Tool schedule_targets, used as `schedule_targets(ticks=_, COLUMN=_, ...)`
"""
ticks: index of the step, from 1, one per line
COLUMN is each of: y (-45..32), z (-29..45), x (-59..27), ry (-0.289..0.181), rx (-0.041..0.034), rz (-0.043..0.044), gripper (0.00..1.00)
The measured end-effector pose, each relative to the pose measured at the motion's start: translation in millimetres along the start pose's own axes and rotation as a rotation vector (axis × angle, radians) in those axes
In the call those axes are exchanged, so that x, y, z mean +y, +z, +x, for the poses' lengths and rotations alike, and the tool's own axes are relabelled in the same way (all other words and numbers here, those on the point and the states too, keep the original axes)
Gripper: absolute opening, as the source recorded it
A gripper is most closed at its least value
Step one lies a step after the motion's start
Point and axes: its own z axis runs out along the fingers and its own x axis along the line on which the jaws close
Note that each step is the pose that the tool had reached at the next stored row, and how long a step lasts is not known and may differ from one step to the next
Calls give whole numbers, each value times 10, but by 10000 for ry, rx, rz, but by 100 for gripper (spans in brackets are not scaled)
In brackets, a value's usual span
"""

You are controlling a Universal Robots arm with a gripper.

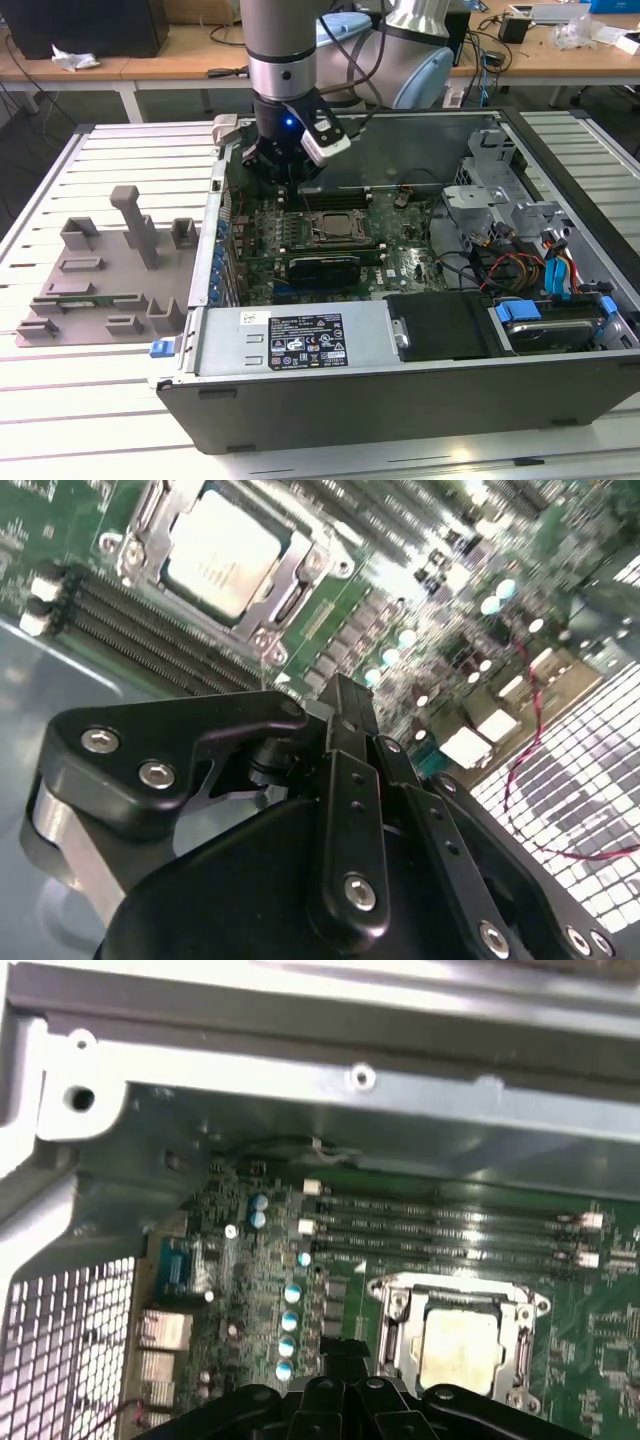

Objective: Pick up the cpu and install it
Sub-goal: 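Install the first cpu locking lever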

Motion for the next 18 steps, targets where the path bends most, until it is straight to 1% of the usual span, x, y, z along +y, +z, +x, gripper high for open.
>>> schedule_targets(ticks=1, y=0, z=5, x=1, ry=2, rx=-19, rz=-171, gripper=11)
schedule_targets(ticks=2, y=0, z=8, x=1, ry=4, rx=-36, rz=-311, gripper=11)
schedule_targets(ticks=3, y=0, z=20, x=2, ry=11, rx=-90, rz=-795, gripper=11)
schedule_targets(ticks=4, y=0, z=30, x=3, ry=18, rx=-148, rz=-1317, gripper=11)
schedule_targets(ticks=5, y=0, z=30, x=3, ry=19, rx=-159, rz=-1428, gripper=11)
schedule_targets(ticks=9, y=0, z=30, x=3, ry=20, rx=-160, rz=-1432, gripper=11)
schedule_targets(ticks=10, y=0, z=15, x=1, ry=18, rx=-160, rz=-1433, gripper=11)
schedule_targets(ticks=11, y=1, z=-33, x=-4, ry=21, rx=-155, rz=-1434, gripper=11)
schedule_targets(ticks=13, y=2, z=-92, x=-10, ry=22, rx=-147, rz=-1434, gripper=11)
schedule_targets(ticks=15, y=3, z=-176, x=-19, ry=24, rx=-132, rz=-1436, gripper=11)
schedule_targets(ticks=17, y=5, z=-299, x=-33, ry=26, rx=-115, rz=-1438, gripper=11)
schedule_targets(ticks=18, y=6, z=-345, x=-39, ry=26, rx=-110, rz=-1438, gripper=11)
